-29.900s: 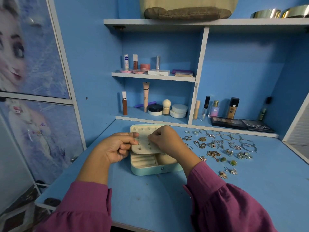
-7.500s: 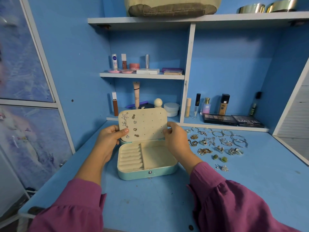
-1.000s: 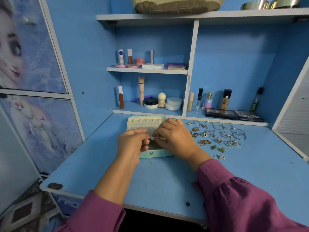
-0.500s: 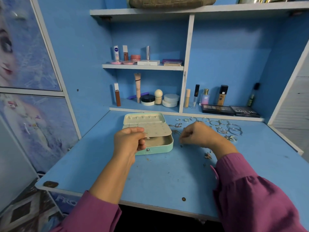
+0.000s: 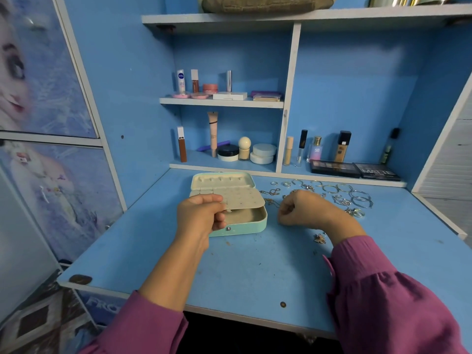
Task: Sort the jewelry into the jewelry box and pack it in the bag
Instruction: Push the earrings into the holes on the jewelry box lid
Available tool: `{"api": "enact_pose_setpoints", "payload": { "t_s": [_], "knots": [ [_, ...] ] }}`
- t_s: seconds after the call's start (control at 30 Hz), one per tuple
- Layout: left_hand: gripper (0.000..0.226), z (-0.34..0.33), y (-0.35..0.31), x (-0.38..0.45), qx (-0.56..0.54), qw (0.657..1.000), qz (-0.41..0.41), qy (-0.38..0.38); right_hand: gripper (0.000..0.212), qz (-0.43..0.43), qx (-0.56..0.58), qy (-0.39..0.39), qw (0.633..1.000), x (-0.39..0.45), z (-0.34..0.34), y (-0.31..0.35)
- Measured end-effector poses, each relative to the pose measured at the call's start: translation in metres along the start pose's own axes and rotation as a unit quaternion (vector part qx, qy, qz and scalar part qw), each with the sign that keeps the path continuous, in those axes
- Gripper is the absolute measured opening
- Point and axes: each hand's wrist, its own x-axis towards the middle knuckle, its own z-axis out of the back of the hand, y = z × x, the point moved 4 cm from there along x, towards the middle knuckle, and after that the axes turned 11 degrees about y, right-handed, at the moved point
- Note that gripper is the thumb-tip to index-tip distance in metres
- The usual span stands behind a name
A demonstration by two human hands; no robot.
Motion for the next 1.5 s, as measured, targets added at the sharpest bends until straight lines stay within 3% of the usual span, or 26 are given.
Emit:
{"api": "enact_pose_setpoints", "payload": {
  "t_s": [0.2,0.33,0.43,0.63,1.03,1.5],
  "knots": [
    [0.014,0.001,0.000,0.000,-0.001,1.000,-0.001,0.001,0.003,0.009,0.068,-0.060,0.996,-0.001,0.003,0.002],
    [0.014,0.001,0.001,0.000,-0.005,1.000,0.000,-0.001,0.010,0.057,0.157,-0.151,0.974,-0.004,0.007,0.021],
    [0.014,0.001,0.001,0.001,-0.005,1.000,0.002,0.000,0.015,0.077,0.227,-0.175,0.955,-0.002,0.003,0.038],
    [0.013,0.001,0.002,0.002,0.001,1.000,0.002,-0.004,0.015,0.140,0.291,-0.184,0.929,0.003,-0.008,0.073],
    [0.015,0.001,0.004,0.003,-0.001,1.000,0.001,-0.006,0.010,0.143,0.268,-0.182,0.935,0.010,-0.024,0.088],
    [0.014,0.001,0.003,0.002,0.001,1.000,0.002,-0.005,0.011,0.135,0.330,-0.160,0.921,0.010,-0.023,0.089]
  ]
}}
